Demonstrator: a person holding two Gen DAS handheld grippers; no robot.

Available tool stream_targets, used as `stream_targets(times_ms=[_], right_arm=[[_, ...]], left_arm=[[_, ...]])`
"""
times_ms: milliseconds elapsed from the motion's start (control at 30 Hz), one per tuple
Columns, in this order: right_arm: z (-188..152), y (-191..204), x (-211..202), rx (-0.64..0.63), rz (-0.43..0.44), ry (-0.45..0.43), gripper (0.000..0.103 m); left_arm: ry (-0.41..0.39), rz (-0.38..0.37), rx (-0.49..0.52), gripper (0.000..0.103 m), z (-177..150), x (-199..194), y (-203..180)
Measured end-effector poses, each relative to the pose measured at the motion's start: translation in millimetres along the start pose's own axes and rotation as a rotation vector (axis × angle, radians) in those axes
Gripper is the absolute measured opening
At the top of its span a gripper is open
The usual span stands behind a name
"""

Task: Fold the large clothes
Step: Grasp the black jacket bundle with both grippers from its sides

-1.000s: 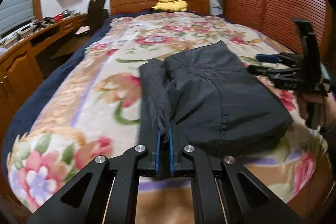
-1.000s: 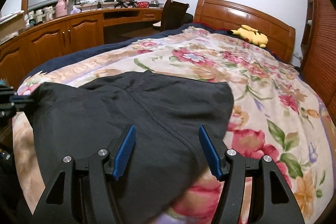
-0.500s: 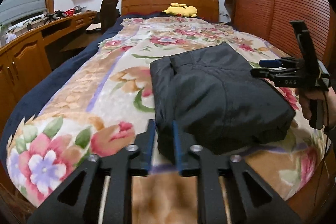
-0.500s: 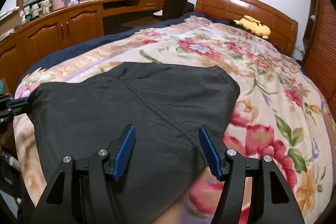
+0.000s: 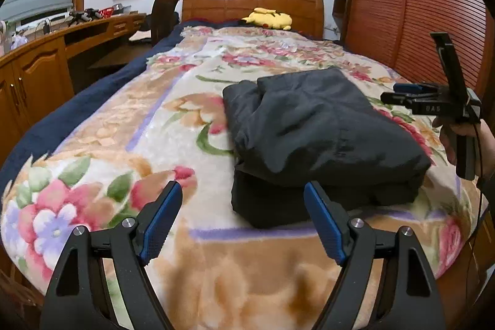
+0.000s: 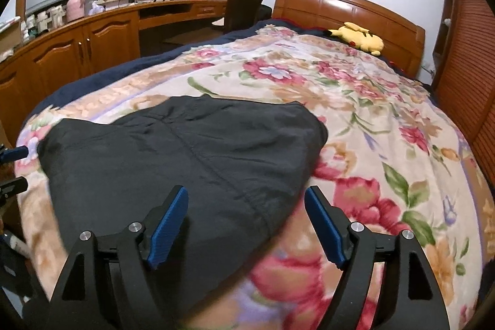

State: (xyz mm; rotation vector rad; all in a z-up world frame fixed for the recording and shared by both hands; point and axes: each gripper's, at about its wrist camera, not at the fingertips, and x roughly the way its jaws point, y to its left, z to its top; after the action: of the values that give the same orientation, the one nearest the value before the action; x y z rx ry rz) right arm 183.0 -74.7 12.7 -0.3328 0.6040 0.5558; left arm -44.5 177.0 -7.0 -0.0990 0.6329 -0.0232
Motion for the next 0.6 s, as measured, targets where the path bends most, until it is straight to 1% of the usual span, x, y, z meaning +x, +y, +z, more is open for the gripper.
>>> stream_targets(times_ms=[200, 367, 467, 600], right_arm=[[13, -27, 51, 0.042, -0.019, 0.031, 0.080], [21, -46, 87, 0.108, -0.008, 0.062, 0.080], [25, -53, 106, 0.141, 0.032, 0.069, 0.080], [29, -63, 124, 0.201, 0.075, 0.081, 0.090]], left_arm=[[0.045, 0.010, 0.011, 0.082, -4, 29, 6], [0.063, 0.011, 0.017, 0.082, -11, 46, 8], [0.082, 0.008, -0.006, 0.082, -14, 53, 12], [0.087, -0.003, -0.028, 0.082, -15, 52, 18]])
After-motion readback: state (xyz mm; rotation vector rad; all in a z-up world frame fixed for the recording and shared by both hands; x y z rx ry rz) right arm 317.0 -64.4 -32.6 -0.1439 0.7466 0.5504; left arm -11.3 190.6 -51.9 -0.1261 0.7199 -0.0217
